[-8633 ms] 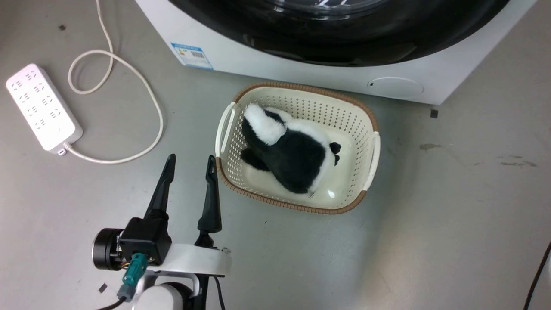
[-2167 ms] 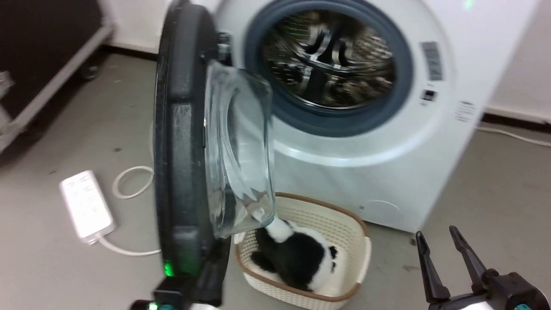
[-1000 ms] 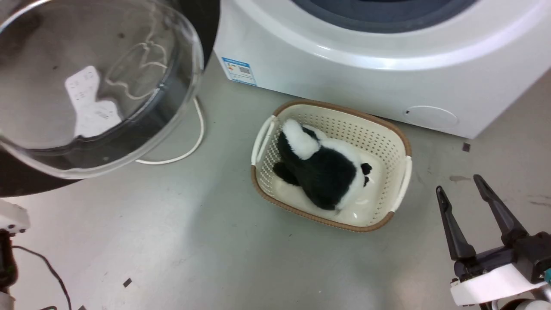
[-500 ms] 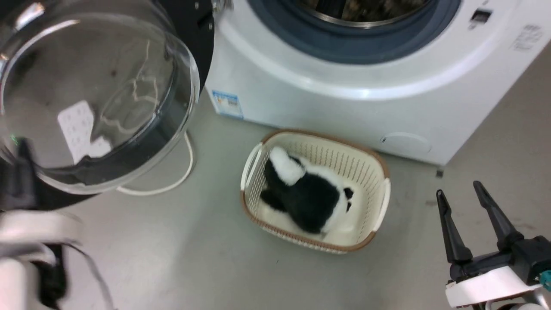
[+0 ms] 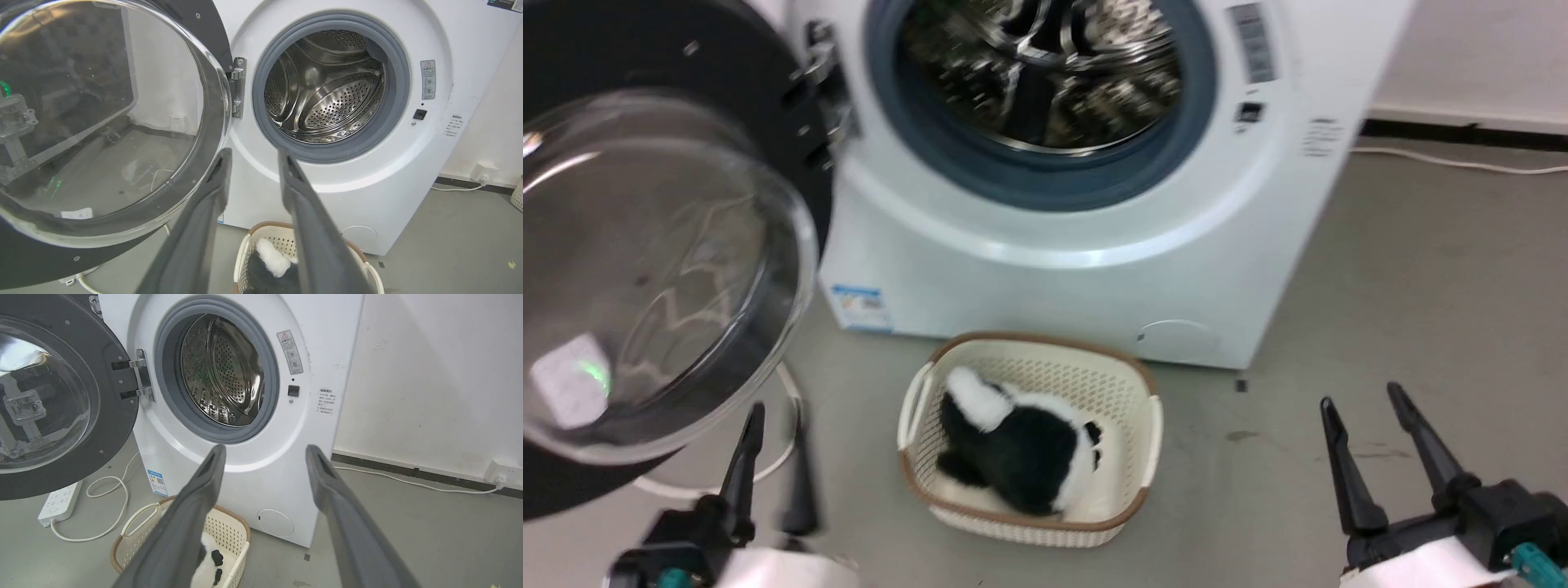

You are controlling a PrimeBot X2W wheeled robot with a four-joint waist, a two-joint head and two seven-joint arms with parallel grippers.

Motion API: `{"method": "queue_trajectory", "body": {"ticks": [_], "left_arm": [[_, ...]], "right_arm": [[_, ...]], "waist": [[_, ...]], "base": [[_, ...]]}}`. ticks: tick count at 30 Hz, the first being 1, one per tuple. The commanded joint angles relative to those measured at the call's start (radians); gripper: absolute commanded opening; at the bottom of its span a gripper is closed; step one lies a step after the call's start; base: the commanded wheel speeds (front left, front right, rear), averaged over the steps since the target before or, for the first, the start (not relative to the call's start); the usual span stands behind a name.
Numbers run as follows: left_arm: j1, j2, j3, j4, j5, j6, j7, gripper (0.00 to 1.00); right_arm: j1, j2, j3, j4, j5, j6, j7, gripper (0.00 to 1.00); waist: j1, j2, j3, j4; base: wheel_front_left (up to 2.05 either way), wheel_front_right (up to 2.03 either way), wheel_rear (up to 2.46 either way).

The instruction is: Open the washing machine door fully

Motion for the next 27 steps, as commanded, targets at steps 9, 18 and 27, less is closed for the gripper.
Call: {"method": "queue_trajectory", "body": {"ticks": [9, 18, 27], "left_arm": [[0.089, -0.042, -0.083, 0.009, 0.058, 0.009, -0.005, 1.0], [0.104, -0.051, -0.117, 0.045, 0.059, 0.013, -0.005, 1.0], [0.087, -0.053, -0.112, 0.057, 0.083, 0.017, -0.005, 1.0]], "right_arm": [[0.058, 0.013, 0.022, -0.005, 0.009, 0.001, -0.004, 1.0], [0.075, 0.014, 0.022, -0.003, 0.036, 0.001, -0.004, 1.0], [0.08, 0.014, 0.024, 0.0, 0.035, 0.001, -0.004, 1.0]], "waist": [[0.0002, 0.0, -0.062, -0.104], [0.0002, 0.0, -0.064, -0.128], [0.0002, 0.0, -0.069, -0.128]], "base": [[0.0, 0.0, 0.0], [0.0, 0.0, 0.0], [0.0, 0.0, 0.0]]}}
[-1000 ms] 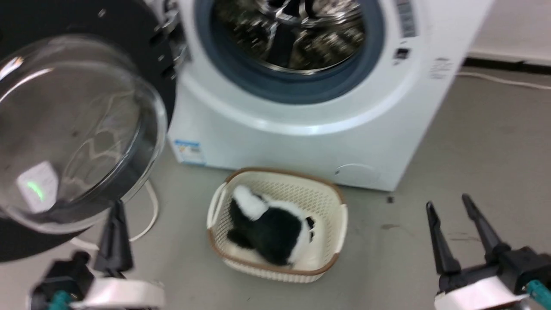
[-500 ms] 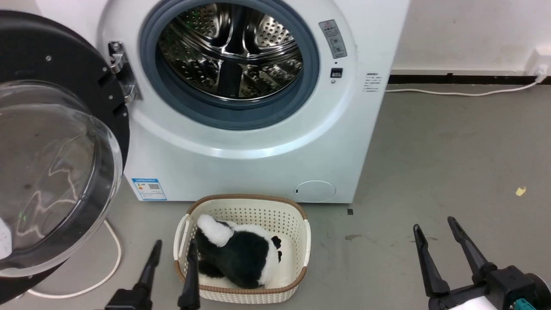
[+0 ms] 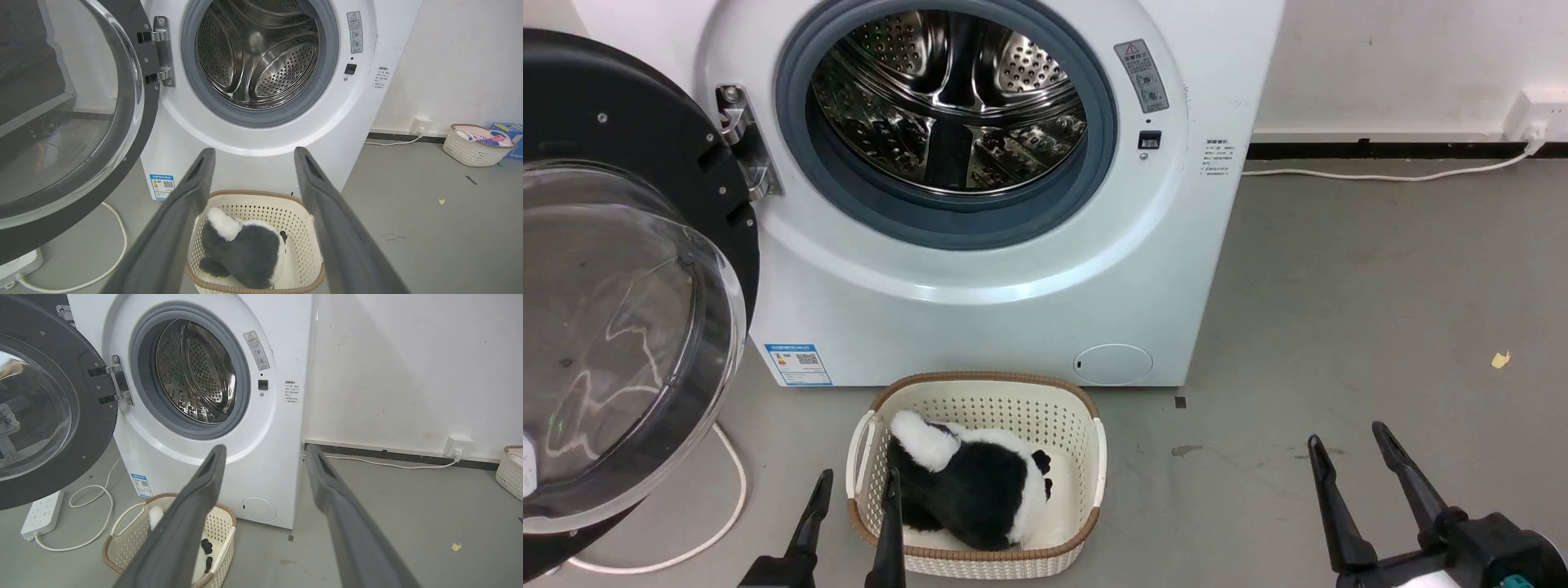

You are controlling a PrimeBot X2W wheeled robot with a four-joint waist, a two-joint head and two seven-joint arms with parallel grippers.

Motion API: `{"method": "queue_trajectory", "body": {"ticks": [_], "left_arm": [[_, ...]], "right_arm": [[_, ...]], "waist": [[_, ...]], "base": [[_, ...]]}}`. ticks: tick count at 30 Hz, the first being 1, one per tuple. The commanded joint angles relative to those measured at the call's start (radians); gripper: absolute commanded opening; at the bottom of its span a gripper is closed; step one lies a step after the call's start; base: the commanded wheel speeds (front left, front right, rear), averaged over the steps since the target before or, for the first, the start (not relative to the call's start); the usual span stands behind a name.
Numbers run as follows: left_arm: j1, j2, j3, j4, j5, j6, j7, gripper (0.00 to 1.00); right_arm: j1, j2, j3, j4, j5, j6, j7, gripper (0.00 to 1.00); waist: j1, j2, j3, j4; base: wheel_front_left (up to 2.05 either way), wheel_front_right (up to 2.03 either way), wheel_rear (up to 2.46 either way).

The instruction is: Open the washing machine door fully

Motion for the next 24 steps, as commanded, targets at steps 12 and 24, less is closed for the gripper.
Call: {"method": "queue_trajectory", "body": {"ticks": [12, 24], "left_arm": [[-0.001, -0.002, -0.002, -0.007, -0.004, 0.015, 0.0, 0.0], [-0.01, -0.002, 0.004, -0.008, 0.006, 0.014, 0.018, 0.0]], "right_arm": [[0.0, 0.0, 0.003, 0.001, 0.007, 0.0, 0.0, 0.0], [-0.006, 0.001, 0.004, 0.001, 0.003, 0.0, 0.017, 0.0]], "waist": [[0.0, 0.0, -0.003, 0.003], [0.0, 0.0, -0.003, 0.005]], "base": [[0.0, 0.0, 0.0], [0.0, 0.0, 0.0]]}}
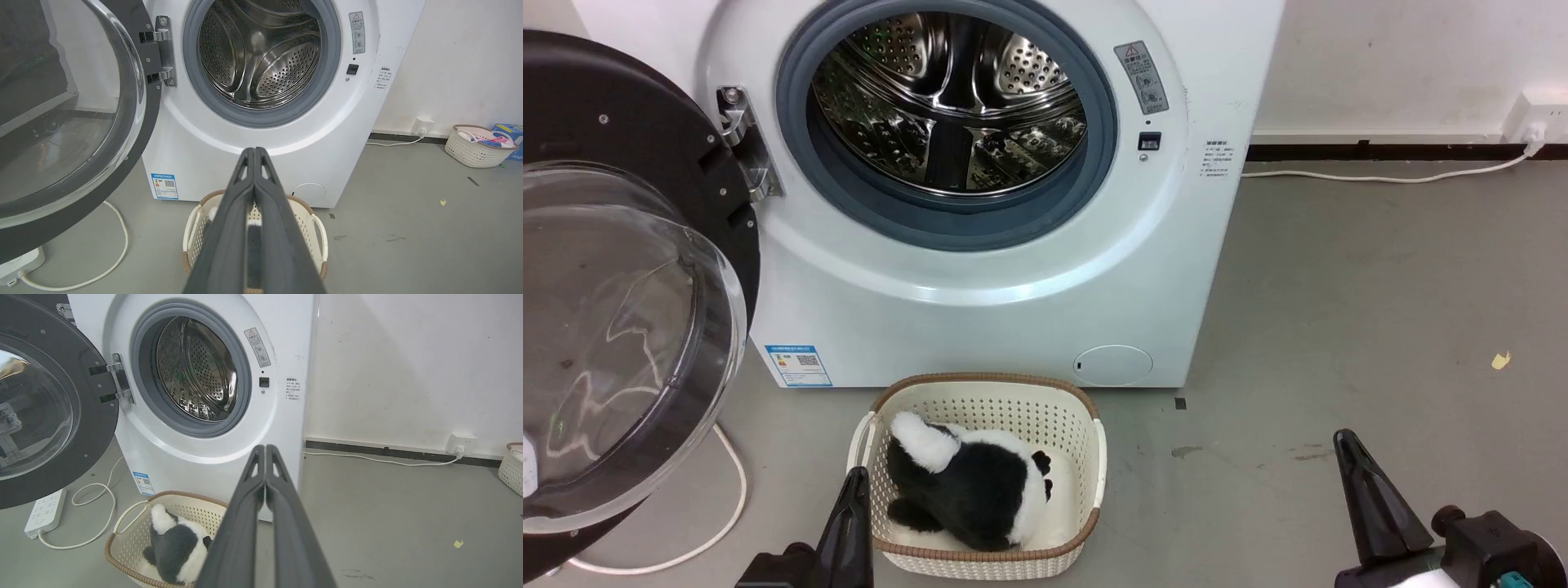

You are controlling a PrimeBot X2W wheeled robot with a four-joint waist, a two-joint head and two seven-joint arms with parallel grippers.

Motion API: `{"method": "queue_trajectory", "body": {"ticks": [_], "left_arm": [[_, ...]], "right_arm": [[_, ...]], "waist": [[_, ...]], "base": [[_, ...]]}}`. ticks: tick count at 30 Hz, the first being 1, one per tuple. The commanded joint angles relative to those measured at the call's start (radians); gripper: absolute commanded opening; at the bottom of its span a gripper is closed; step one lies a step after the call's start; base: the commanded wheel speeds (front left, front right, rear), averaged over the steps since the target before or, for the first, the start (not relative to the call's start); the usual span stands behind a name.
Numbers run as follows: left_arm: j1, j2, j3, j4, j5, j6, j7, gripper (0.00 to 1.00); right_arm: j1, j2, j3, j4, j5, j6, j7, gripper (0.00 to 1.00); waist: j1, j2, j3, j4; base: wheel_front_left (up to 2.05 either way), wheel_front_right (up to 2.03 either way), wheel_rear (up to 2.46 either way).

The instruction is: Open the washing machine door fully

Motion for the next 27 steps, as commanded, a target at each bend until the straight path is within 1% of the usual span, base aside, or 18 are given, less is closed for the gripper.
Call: {"method": "queue_trajectory", "body": {"ticks": [1, 27], "left_arm": [[-0.009, 0.001, 0.003, -0.002, 0.008, -0.001, 0.006, 0.0], [-0.037, 0.001, 0.021, -0.009, 0.04, -0.008, 0.059, 0.0]], "right_arm": [[-0.006, 0.001, 0.0, -0.001, -0.005, 0.0, 0.006, 0.0], [-0.026, 0.002, 0.0, -0.002, -0.02, 0.0, 0.059, 0.0]], "waist": [[0.0, 0.0, 0.0, 0.0], [0.0, 0.0, 0.001, 0.007]], "base": [[0.0, 0.0, 0.0], [0.0, 0.0, 0.0]]}}
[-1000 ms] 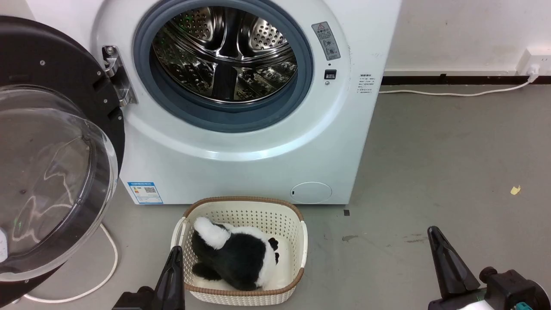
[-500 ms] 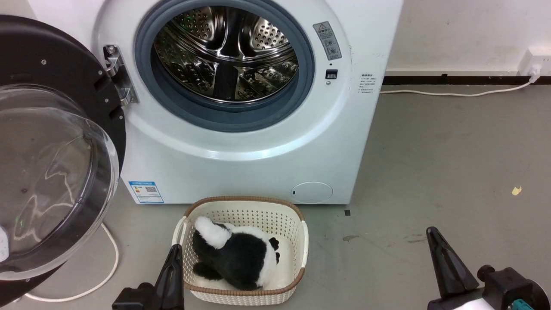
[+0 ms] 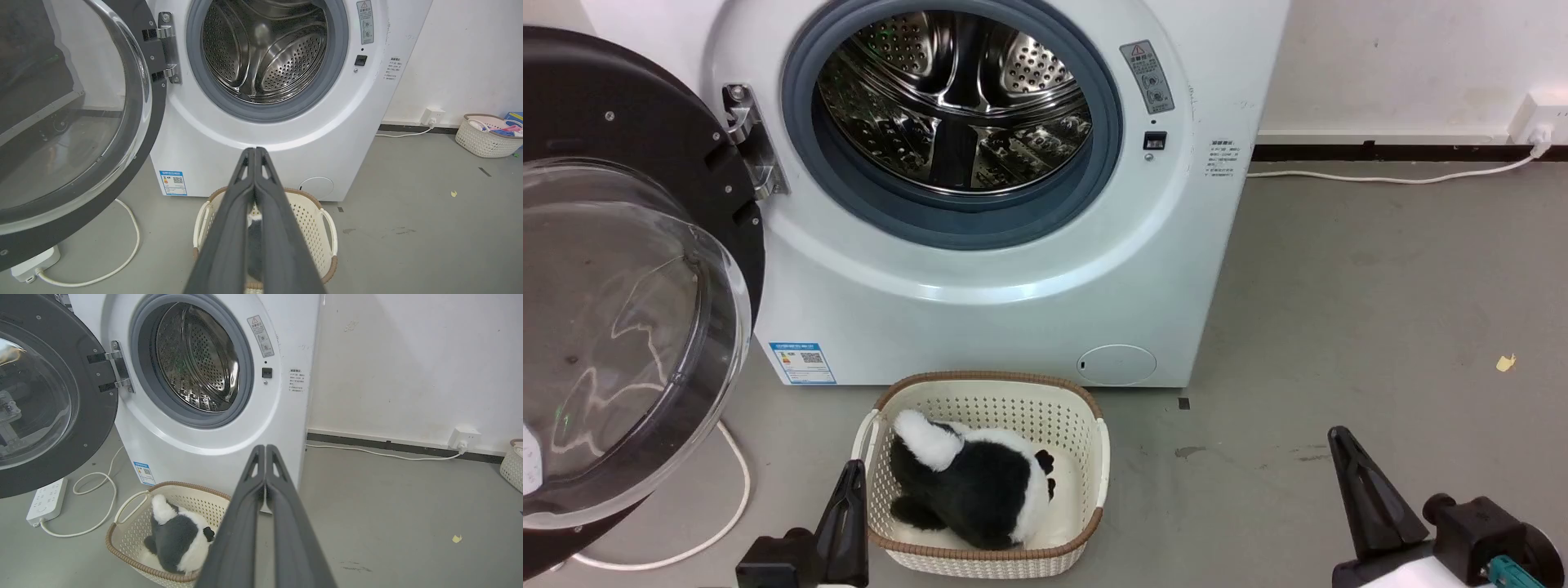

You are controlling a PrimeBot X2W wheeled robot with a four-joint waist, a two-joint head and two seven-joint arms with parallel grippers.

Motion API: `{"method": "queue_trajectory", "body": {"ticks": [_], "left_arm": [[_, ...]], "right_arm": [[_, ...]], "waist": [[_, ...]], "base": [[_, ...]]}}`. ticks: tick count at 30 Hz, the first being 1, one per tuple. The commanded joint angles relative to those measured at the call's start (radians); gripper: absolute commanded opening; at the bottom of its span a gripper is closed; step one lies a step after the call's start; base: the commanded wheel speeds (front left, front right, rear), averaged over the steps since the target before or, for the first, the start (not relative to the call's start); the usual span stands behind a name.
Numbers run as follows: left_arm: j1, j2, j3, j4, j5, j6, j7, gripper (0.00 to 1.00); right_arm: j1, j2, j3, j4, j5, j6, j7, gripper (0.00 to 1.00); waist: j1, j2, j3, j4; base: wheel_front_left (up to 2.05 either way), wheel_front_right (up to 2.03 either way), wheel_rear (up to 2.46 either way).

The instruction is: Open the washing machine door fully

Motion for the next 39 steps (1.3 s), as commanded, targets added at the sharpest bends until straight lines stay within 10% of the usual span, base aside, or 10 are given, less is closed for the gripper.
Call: {"method": "queue_trajectory", "body": {"ticks": [1, 39], "left_arm": [[-0.02, 0.001, 0.003, -0.004, 0.008, -0.006, 0.003, 0.0], [-0.063, 0.0, 0.031, -0.015, 0.057, -0.017, 0.085, 0.0]], "right_arm": [[-0.012, 0.002, 0.0, -0.002, -0.009, 0.0, 0.004, 0.0], [-0.042, 0.003, 0.0, -0.004, -0.032, 0.0, 0.086, 0.0]], "waist": [[0.0, -0.0001, 0.0, 0.0], [0.0, -0.0001, 0.002, 0.011]], "base": [[0.0, 0.0, 0.0], [0.0, 0.0, 0.0]]}}
